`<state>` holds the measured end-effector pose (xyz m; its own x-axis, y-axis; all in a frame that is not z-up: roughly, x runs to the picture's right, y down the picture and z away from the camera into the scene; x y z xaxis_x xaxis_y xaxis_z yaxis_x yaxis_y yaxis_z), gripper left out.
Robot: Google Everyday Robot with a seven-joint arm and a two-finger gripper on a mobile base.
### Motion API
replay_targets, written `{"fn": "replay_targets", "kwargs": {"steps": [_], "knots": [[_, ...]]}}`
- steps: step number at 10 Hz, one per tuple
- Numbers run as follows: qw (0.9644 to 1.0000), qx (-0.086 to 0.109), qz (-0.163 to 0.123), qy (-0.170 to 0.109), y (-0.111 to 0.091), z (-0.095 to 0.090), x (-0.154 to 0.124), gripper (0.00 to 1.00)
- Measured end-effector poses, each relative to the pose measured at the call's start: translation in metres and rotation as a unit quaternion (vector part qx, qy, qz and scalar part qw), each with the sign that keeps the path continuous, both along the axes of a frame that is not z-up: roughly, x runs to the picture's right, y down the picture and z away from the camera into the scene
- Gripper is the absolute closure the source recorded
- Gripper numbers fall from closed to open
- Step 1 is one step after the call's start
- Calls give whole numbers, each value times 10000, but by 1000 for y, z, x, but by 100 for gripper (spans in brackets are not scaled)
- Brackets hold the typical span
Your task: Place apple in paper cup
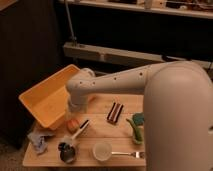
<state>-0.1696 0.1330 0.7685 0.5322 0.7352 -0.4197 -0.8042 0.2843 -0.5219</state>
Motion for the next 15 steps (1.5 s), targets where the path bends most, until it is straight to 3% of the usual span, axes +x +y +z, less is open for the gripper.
{"fn": "replay_targets", "kwargs": {"steps": [3,7,11,12,15], "knots": [[9995,-260,-14,-163,20,25,-5,35],[9976,-543,13,-430,37,24,-12,35],[9969,-487,-348,-511,65,28,-30,37],[9969,-498,-388,-477,67,33,-29,43],[9979,-459,-377,-273,61,37,-28,75]]}}
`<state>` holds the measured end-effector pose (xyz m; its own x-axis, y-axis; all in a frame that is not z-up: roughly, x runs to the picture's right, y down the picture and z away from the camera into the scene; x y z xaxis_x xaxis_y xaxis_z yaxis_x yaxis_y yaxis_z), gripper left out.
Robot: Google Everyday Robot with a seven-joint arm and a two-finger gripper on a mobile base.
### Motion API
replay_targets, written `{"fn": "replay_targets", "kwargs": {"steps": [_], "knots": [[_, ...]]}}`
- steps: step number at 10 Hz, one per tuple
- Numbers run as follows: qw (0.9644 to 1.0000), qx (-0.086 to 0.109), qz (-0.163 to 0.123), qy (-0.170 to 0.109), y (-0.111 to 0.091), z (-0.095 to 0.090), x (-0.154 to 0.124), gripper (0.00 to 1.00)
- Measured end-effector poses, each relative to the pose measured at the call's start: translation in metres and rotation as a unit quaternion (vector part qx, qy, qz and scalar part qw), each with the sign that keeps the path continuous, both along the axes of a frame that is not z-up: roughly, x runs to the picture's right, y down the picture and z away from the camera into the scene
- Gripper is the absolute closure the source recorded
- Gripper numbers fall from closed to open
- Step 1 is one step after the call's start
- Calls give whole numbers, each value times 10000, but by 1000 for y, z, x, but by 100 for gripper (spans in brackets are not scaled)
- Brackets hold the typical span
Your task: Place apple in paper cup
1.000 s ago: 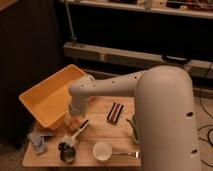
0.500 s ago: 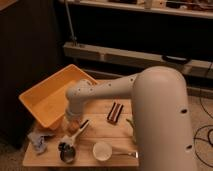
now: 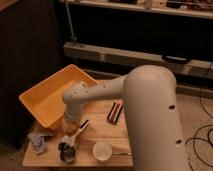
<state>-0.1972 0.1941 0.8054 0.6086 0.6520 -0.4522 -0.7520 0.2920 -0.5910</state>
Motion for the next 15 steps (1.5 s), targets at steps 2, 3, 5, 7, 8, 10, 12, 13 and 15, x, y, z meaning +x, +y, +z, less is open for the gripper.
{"fn": "replay_targets", "kwargs": {"steps": [2,3,5,7,8,10,12,13,15], "knots": [[9999,75,60,80,-10,-5,2,93],[9998,121,89,140,-20,-14,6,99],[9989,262,189,327,-52,-40,20,100],[9962,458,351,655,-87,-70,56,100],[9942,545,422,830,-96,-83,78,100],[9891,533,644,1212,-90,-111,134,100],[9850,412,808,1468,-72,-135,165,100],[9819,285,902,1638,-55,-154,177,100],[9771,44,1038,1857,-25,-189,189,100]]}}
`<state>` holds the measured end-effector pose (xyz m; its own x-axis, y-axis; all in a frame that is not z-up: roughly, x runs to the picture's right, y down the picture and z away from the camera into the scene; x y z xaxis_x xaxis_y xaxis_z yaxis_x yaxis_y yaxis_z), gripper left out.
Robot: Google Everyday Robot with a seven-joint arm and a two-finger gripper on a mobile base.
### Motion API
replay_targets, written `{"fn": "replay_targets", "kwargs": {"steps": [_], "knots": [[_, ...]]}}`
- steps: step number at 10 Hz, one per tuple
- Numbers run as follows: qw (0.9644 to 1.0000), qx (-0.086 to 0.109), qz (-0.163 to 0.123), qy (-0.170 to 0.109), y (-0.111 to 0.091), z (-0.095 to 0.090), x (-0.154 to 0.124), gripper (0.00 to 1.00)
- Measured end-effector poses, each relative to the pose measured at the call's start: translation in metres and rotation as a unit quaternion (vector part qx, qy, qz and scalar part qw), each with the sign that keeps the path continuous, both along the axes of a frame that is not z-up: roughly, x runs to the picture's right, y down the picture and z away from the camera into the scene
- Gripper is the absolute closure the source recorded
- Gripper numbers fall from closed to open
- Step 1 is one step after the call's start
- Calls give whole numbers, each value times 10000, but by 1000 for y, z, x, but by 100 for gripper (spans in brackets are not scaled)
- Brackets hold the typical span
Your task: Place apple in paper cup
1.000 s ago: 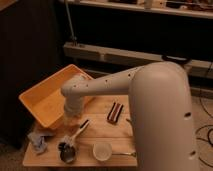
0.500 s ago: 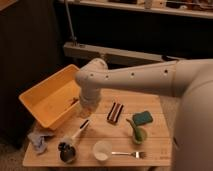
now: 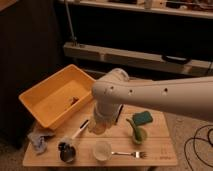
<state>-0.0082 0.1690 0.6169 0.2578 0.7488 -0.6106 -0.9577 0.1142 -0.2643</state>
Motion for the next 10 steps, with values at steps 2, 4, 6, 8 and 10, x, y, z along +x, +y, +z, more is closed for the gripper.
{"fn": "replay_targets", "kwargs": {"steps": [2,4,6,8,10], "knots": [[9994,-273,123,180,31,-31,7,100],[9977,-551,317,247,58,-45,3,100],[9954,-802,483,211,72,-46,8,100],[9933,-999,570,132,74,-36,0,100],[9915,-1132,628,154,77,-30,-1,100]]}}
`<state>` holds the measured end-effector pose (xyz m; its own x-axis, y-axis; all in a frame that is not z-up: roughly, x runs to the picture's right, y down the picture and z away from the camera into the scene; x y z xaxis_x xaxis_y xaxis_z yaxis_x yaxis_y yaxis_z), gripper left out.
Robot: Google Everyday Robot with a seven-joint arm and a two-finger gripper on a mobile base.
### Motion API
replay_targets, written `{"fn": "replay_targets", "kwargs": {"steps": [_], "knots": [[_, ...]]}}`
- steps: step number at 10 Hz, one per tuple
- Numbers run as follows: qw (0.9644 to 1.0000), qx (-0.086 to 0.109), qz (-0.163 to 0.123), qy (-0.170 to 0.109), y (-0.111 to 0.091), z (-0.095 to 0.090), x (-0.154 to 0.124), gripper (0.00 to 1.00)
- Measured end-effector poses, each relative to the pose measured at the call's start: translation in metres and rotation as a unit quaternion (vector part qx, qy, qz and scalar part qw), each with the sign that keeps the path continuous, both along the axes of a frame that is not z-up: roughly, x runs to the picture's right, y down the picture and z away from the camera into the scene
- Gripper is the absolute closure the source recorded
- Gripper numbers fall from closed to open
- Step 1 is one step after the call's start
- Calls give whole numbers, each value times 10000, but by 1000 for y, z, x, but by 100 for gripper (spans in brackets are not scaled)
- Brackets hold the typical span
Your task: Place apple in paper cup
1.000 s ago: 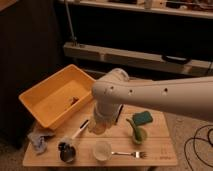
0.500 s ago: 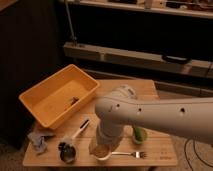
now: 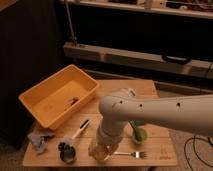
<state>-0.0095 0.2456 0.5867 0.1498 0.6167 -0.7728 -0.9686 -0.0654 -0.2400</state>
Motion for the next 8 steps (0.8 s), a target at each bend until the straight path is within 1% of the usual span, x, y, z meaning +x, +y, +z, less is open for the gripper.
{"fn": "replay_targets", "kwargs": {"steps": [2,3,4,5,6,8], "knots": [[9999,-95,50,8,3,6,1,100],[9999,-98,73,6,4,8,3,100],[9999,-88,97,20,4,11,5,96],[9999,-76,115,50,4,13,9,85],[9999,-66,130,67,4,14,11,77],[9998,-26,181,69,1,18,13,55]]}}
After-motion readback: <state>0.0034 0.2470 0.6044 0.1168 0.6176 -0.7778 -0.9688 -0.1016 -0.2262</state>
